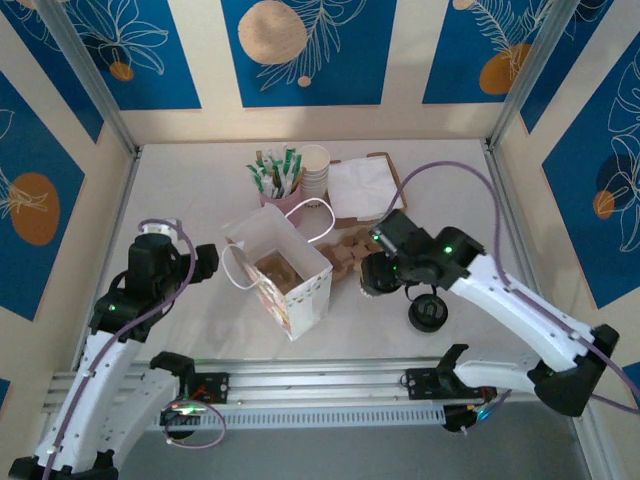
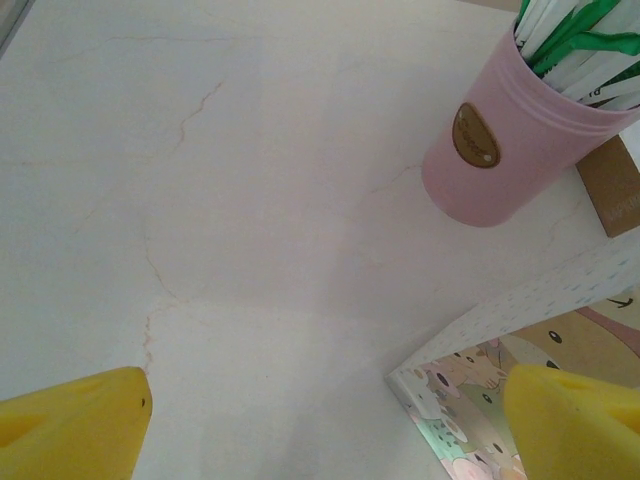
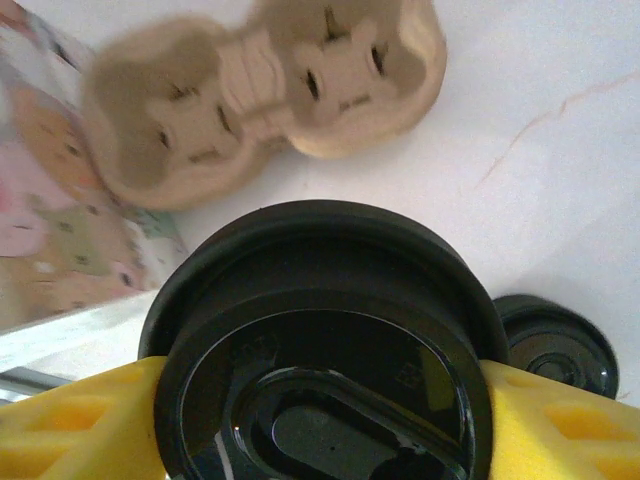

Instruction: Pack the takeout coffee

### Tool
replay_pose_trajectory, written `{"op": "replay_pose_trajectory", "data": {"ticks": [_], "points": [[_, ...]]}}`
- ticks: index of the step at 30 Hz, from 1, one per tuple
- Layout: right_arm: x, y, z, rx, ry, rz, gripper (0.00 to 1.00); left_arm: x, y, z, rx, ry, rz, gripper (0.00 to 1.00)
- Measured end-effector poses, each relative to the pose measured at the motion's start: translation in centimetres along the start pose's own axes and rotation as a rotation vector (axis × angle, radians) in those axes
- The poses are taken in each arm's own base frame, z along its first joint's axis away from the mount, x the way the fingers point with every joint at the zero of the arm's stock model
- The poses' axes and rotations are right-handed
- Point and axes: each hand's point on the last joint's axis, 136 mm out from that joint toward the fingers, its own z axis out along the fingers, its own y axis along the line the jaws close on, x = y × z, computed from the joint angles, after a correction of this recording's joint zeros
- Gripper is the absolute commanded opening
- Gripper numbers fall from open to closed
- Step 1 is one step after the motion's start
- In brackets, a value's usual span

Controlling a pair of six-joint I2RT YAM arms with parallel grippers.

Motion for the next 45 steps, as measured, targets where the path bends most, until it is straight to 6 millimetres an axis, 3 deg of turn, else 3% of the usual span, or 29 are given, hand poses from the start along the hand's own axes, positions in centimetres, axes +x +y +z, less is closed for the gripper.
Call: {"op": "replay_pose_trajectory", "data": {"ticks": [10, 14, 17, 21, 26, 29, 34, 45], "points": [[-5.9, 1.0, -13.0, -0.167, -0.291, -0.065, 0.64, -0.3, 0.7, -0.3, -0.028, -0.021, -0.008, 0.91], [-7.8, 3.2, -16.8, -0.250, -0.366, -0.149, 0.64, 0.0, 0.8, 0.1, -0.041, -0.003, -0.006, 0.91], [-8.6, 6.1, -18.0, -0.304, -0.384, -0.247, 0.65, 0.1, 0.9, 0.3, -0.047, 0.008, -0.005, 0.91], [-9.2, 10.9, -17.5, -0.350, -0.363, -0.377, 0.66, 0.2, 1.0, 0.5, -0.051, 0.015, -0.005, 0.91], [-9.2, 17.1, -13.8, -0.355, -0.285, -0.524, 0.66, 0.1, 1.1, 0.5, -0.056, 0.014, -0.009, 0.92], [-9.0, 19.1, -11.4, -0.334, -0.238, -0.578, 0.65, 0.2, 1.2, 0.6, -0.060, 0.017, -0.011, 0.92], [-8.5, 20.2, -8.4, -0.289, -0.153, -0.625, 0.65, 0.2, 1.2, 0.7, -0.061, 0.023, -0.012, 0.92], [-5.9, 20.2, -2.8, -0.182, 0.064, -0.676, 0.64, 0.3, 1.2, 0.8, -0.053, 0.028, -0.017, 0.92]]}}
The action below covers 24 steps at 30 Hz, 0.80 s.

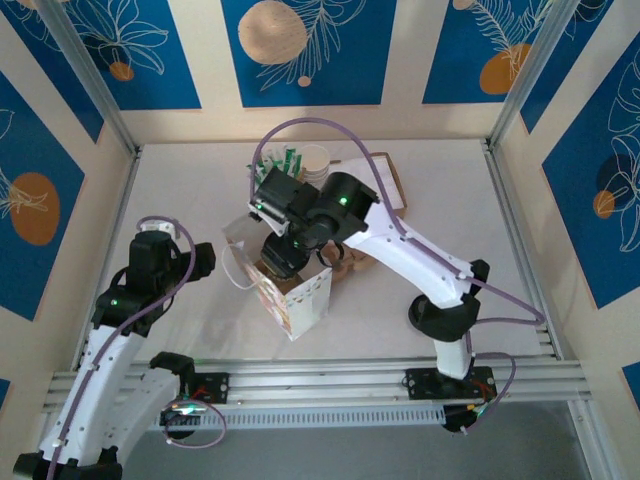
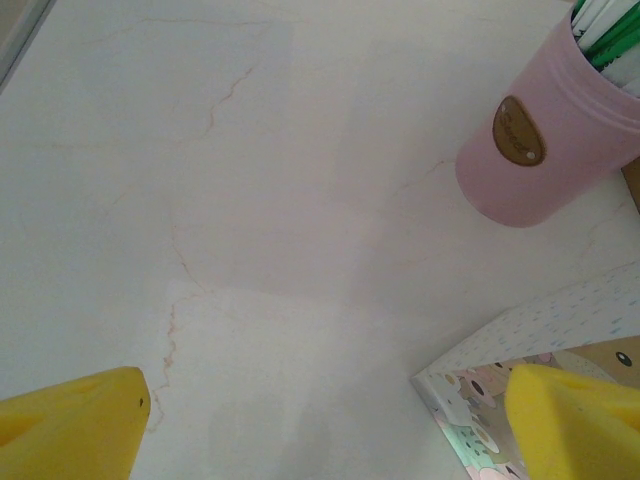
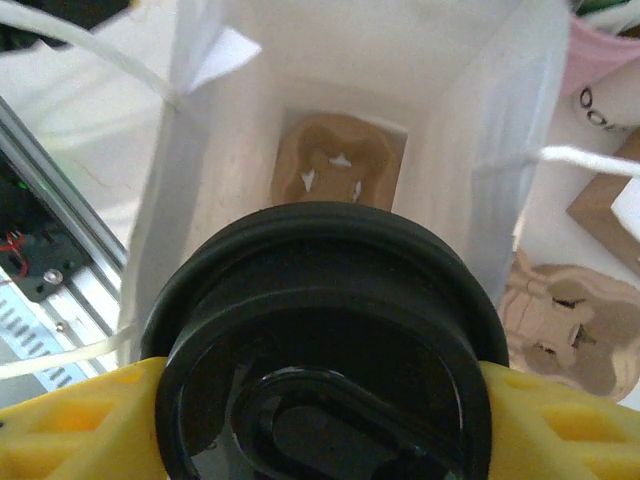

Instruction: Pack the takeout coffee

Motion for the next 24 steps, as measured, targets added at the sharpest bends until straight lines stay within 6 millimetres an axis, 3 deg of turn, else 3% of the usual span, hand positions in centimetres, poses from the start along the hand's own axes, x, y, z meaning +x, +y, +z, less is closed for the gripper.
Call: {"op": "replay_pose_trajectory", "data": {"ticks": [8, 24], "points": [[1.6, 0.1, 2.8, 0.030, 0.132, 0.017, 0.62, 0.0, 0.1, 0.0, -0.003, 0.000, -0.002, 0.92], [2.1, 0.1, 4.2, 0.063, 0.180, 0.162, 0.60, 0.0, 0.0, 0.0, 0.002, 0.001, -0.003, 0.92]]}}
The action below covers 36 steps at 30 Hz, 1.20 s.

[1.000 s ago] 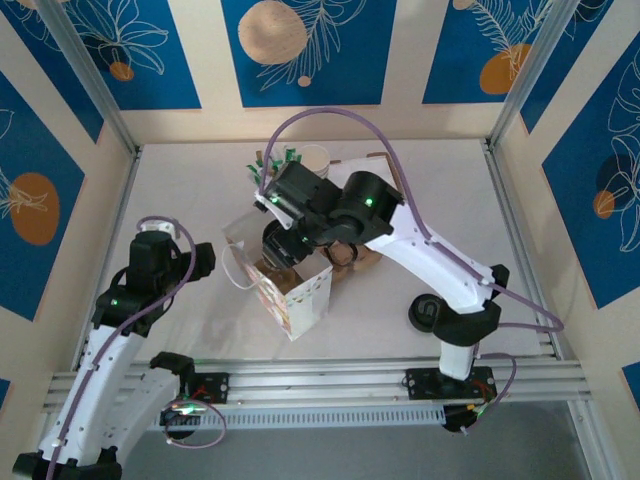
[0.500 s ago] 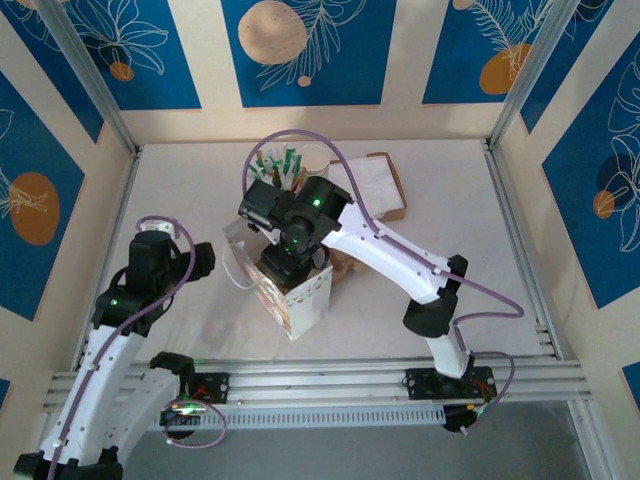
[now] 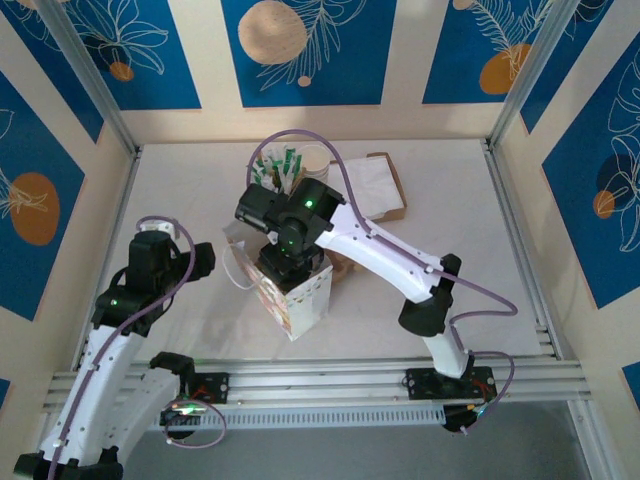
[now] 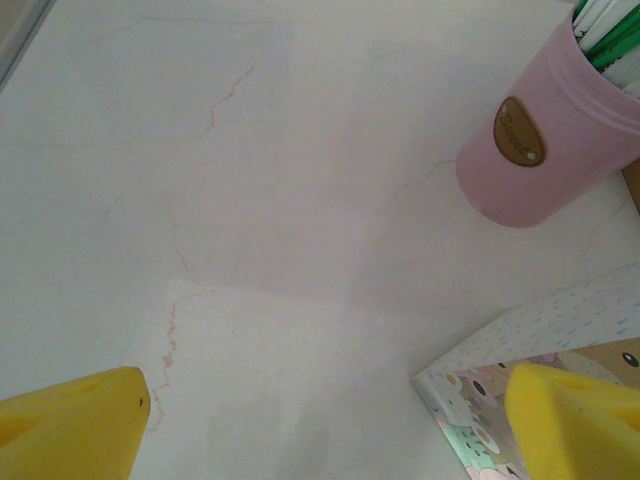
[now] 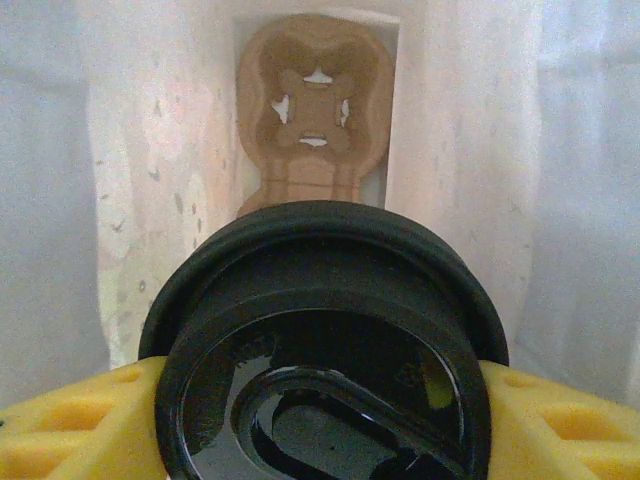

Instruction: Pack the takeout coffee

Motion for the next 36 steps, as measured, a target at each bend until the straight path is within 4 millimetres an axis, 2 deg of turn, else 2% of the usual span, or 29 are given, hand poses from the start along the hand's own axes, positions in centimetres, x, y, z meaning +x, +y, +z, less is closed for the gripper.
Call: {"op": "replay_pose_trajectory", "data": {"ticks": [4, 10, 36], "points": [[-0.1, 0.0, 1.0, 0.018, 0.019, 0.023, 0.60, 0.0, 0.0, 0.0, 0.000, 0.000, 0.000, 0.92], [0.0, 0.0, 1.4, 0.027, 0.030, 0.045, 0.59, 0.0, 0.0, 0.0, 0.000, 0.000, 0.000, 0.92], [1.5, 0.0, 5.4, 0.070, 0.119, 0.083, 0.56, 0.0, 0.0, 0.0, 0.000, 0.001, -0.001, 0.92]]}}
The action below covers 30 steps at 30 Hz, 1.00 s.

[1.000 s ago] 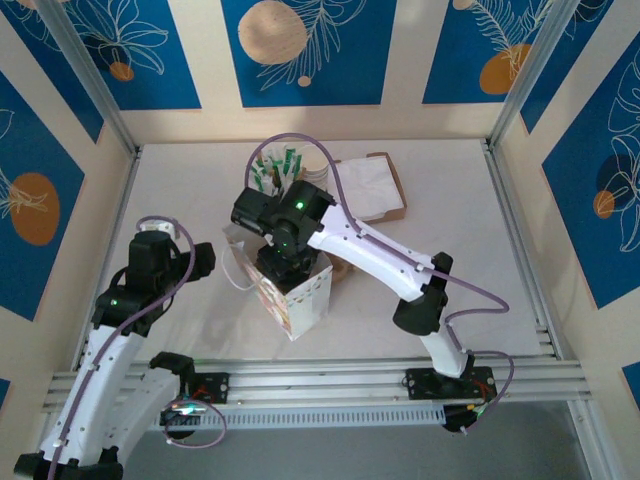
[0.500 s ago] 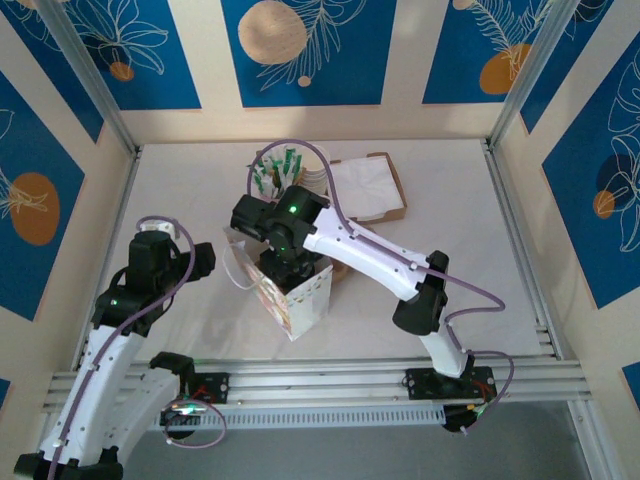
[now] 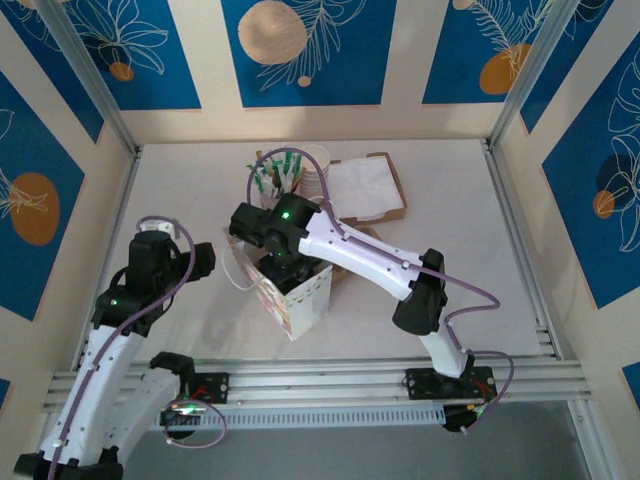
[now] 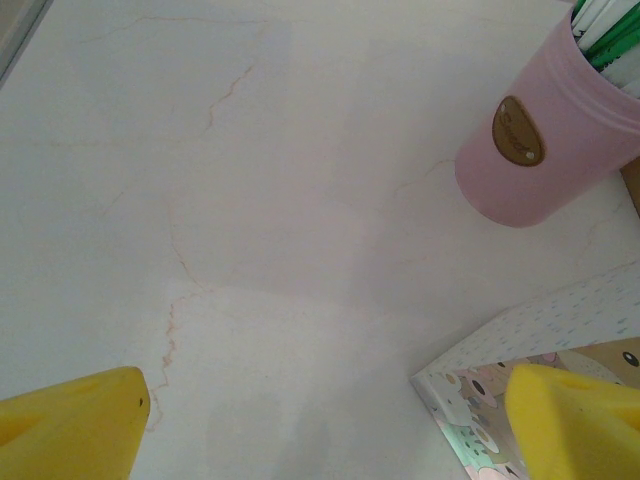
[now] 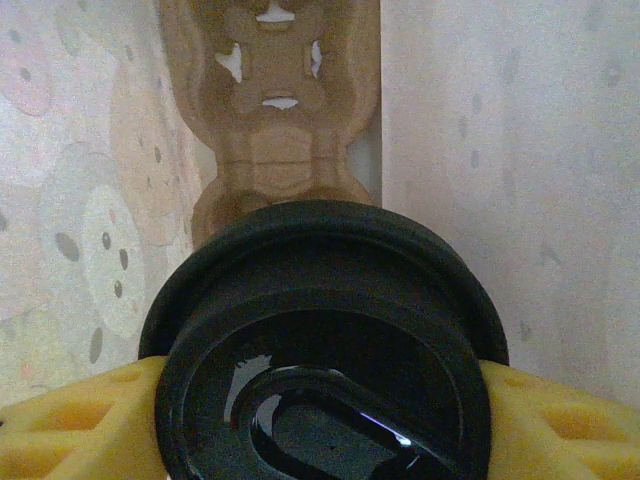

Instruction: Pack the takeout coffee

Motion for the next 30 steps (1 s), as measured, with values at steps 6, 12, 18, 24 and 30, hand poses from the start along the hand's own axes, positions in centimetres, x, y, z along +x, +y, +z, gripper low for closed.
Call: {"op": "replay_pose_trajectory", "data": {"ticks": [6, 12, 18, 24, 30], "points": [[0.3, 0.0, 0.9, 0.010, 0.018, 0.004, 0.55, 0.0, 0.0, 0.0, 0.000, 0.000, 0.000, 0.92], [0.7, 0.3, 2.0, 0.002, 0.036, 0.007, 0.55, 0.0, 0.0, 0.0, 0.000, 0.000, 0.000, 0.92], [1.0, 0.6, 2.3, -0.026, 0.037, 0.018, 0.55, 0.0, 0.0, 0.0, 0.000, 0.001, 0.001, 0.92], [0.9, 0.5, 2.6, -0.028, 0.033, 0.026, 0.54, 0.1, 0.0, 0.2, -0.003, 0.007, 0.001, 0.92], [1.2, 0.4, 3.0, -0.024, 0.040, 0.029, 0.54, 0.1, 0.0, 0.2, -0.004, 0.007, 0.001, 0.92]]}}
